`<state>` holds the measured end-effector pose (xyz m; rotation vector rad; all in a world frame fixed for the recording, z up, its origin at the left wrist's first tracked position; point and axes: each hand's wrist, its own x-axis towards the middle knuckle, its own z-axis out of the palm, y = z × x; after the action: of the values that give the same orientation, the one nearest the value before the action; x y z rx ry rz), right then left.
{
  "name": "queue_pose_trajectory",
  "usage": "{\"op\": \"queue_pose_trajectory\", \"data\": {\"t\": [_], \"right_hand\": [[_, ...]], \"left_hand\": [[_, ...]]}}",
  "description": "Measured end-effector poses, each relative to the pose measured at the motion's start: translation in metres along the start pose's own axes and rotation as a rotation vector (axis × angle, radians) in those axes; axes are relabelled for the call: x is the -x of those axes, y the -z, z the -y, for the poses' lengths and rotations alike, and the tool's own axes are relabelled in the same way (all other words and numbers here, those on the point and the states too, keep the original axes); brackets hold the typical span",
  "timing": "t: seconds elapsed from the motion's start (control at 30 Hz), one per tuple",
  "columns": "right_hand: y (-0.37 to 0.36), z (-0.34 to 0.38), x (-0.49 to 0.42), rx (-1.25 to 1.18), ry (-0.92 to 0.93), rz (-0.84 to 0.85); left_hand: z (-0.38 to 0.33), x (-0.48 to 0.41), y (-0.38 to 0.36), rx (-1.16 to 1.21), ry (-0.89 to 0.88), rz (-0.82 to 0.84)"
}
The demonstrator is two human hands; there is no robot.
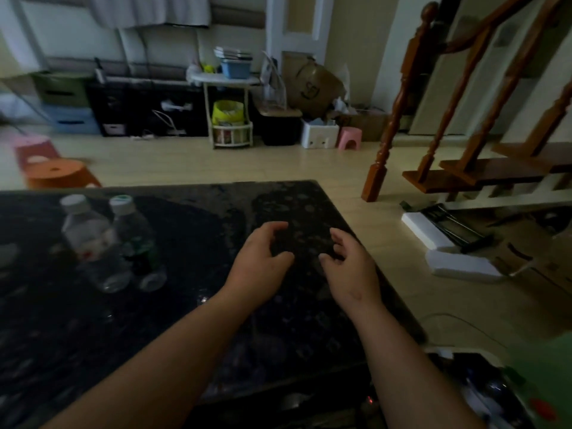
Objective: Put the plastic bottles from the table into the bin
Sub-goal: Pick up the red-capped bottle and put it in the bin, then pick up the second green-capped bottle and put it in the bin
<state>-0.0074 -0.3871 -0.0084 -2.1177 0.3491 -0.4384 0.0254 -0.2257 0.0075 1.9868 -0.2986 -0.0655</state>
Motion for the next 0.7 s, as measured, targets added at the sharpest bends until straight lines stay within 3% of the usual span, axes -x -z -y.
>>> {"op": "queue_pose_trajectory", "data": {"t": [0.33,0.7], "right_hand": [[-0.122,0.052,0.019,-0.083,0.078,0.151],[-0.217,0.084,0.012,-0.1,0.11,0.333]], "left_hand": [[0.057,0.021,0.119,-0.056,0.058,-0.23],[0.114,0.02,0.179,-0.009,0.1,-0.463]]}}
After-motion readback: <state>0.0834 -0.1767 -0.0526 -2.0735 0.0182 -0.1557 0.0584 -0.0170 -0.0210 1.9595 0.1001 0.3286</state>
